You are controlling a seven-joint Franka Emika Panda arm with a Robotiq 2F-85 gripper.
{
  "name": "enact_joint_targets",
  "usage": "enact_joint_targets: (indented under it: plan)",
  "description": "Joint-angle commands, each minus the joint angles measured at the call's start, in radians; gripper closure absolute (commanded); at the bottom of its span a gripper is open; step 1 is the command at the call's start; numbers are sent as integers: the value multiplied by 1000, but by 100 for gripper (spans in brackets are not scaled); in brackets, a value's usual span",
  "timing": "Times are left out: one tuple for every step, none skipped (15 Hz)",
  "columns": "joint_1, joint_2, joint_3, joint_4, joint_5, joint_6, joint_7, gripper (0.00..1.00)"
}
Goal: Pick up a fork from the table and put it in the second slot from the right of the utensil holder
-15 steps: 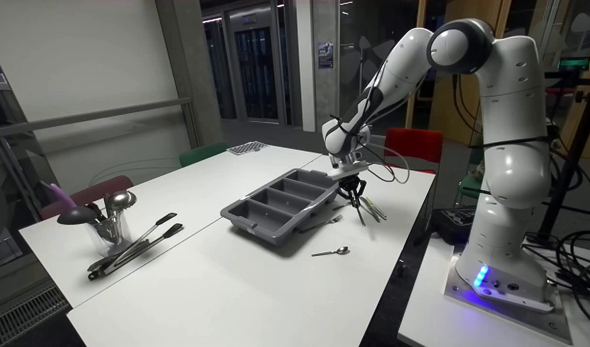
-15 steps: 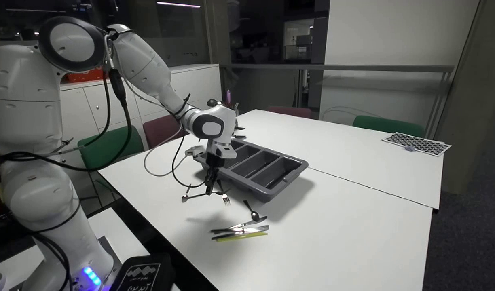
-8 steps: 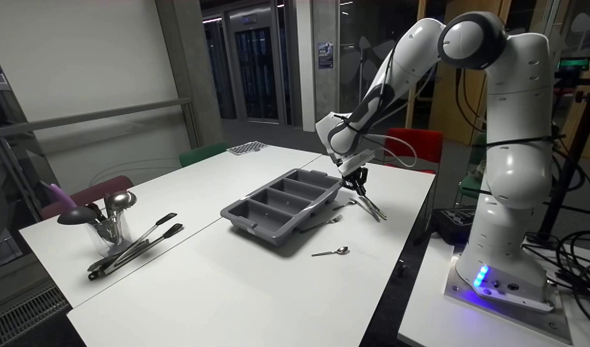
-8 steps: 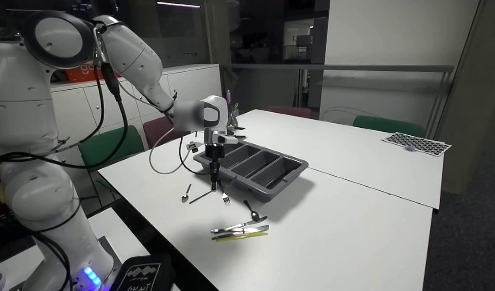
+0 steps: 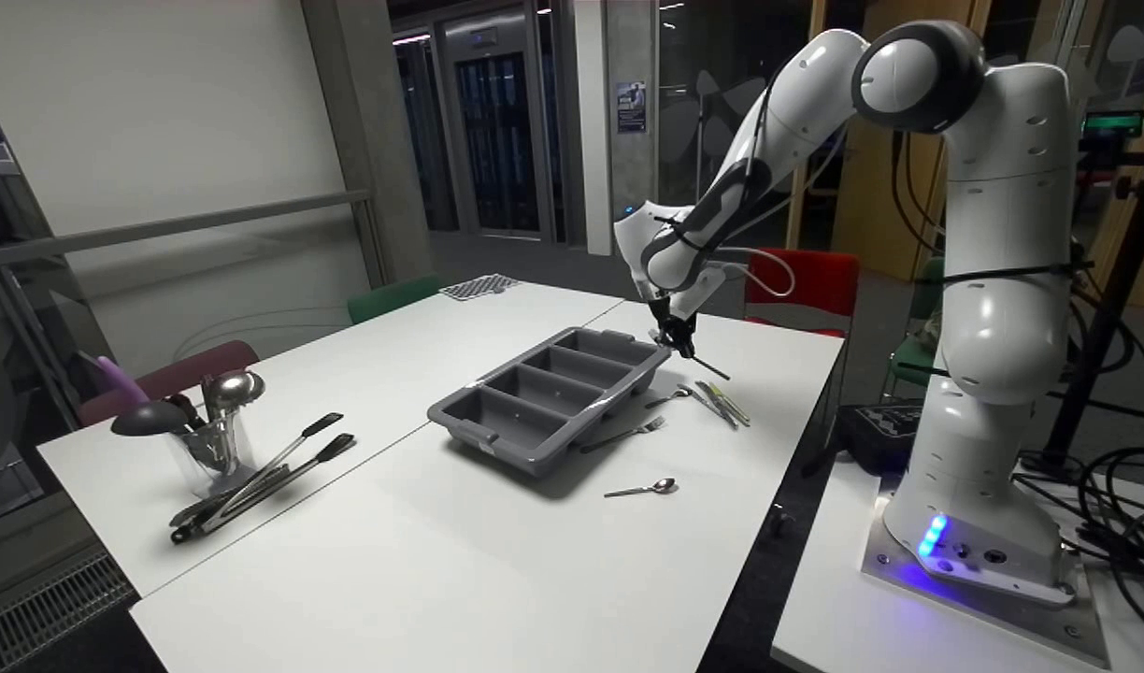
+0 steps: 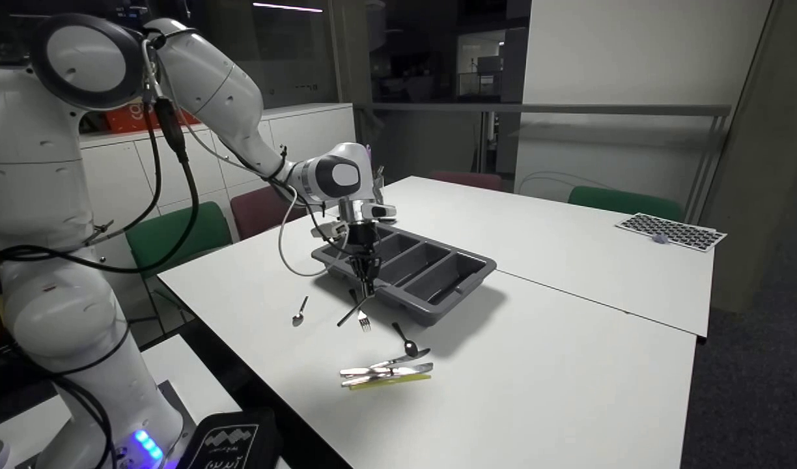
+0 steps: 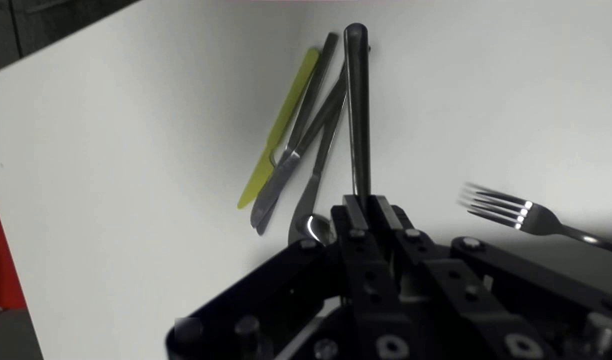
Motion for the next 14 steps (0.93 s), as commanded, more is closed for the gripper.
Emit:
enact_joint_targets:
  plan:
    - [-52,-17,14,11,39,86,-235,98]
    - [-63,-13,18,18,67,102,-306,98]
    - [-73,-7,23,25,102,114,-379,98]
    - [-81,1,33,37,154,103,-454,98]
    - [-88,9,40,50,204,89,-528,98]
    - [-95,16,48,64,256,71,-603,98]
    - [-104,20,56,75,309,50,-678,98]
    - [-113,25,67,88,363,24,-746,98]
    - [-118,31,75,106,418,-32,-791,98]
    - [-121,36,81,123,464,-100,-809,98]
    - [-116,44,77,148,485,-182,-757,98]
    - [-113,48,73,163,501,-235,-703,98]
    - [-110,53,70,180,514,-287,-660,98]
    - [-108,60,68,198,531,-331,-623,98]
